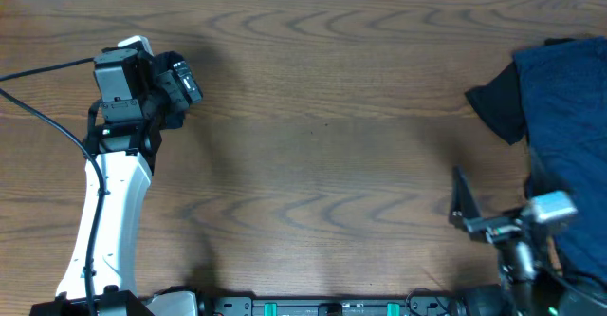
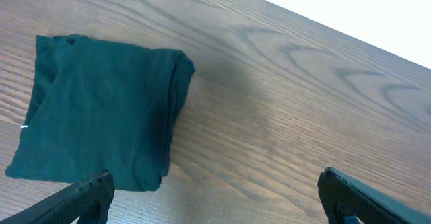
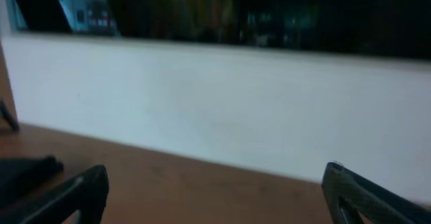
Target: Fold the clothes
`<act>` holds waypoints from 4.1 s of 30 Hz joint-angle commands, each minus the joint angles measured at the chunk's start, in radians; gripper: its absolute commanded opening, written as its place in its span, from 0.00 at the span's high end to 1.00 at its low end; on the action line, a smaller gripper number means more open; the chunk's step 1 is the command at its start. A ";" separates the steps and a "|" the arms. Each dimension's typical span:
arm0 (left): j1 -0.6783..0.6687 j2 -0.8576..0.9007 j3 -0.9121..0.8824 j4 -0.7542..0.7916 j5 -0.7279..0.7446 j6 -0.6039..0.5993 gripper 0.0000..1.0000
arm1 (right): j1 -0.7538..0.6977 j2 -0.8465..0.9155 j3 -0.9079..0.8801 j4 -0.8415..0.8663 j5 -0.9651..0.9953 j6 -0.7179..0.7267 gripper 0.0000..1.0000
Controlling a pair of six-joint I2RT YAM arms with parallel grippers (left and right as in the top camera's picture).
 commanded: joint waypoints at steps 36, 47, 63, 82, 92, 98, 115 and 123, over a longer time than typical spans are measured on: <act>0.000 -0.006 -0.002 0.000 0.002 -0.006 0.02 | -0.035 -0.114 -0.489 0.200 0.022 -0.083 0.01; 0.000 -0.006 -0.002 0.000 0.002 -0.006 0.02 | -0.058 -0.114 -0.489 0.147 0.022 -0.082 0.01; 0.000 -0.006 -0.002 0.000 0.002 -0.006 0.02 | -0.058 -0.114 -0.489 0.147 0.022 -0.082 0.01; 0.000 -0.006 -0.002 0.000 0.002 -0.006 0.02 | -0.058 -0.114 -0.489 0.147 0.022 -0.082 0.01; -0.004 -0.024 -0.002 -0.013 0.002 -0.006 0.02 | -0.058 -0.114 -0.489 0.147 0.022 -0.082 0.01; -0.005 -0.229 -0.003 -0.136 0.002 -0.006 0.02 | -0.058 -0.114 -0.489 0.147 0.022 -0.082 0.01; -0.084 -0.840 -0.060 -0.290 0.003 -0.006 0.02 | -0.058 -0.114 -0.489 0.147 0.022 -0.082 0.01; -0.113 -1.067 -0.268 -0.382 0.003 -0.006 0.02 | -0.058 -0.114 -0.489 0.147 0.022 -0.082 0.01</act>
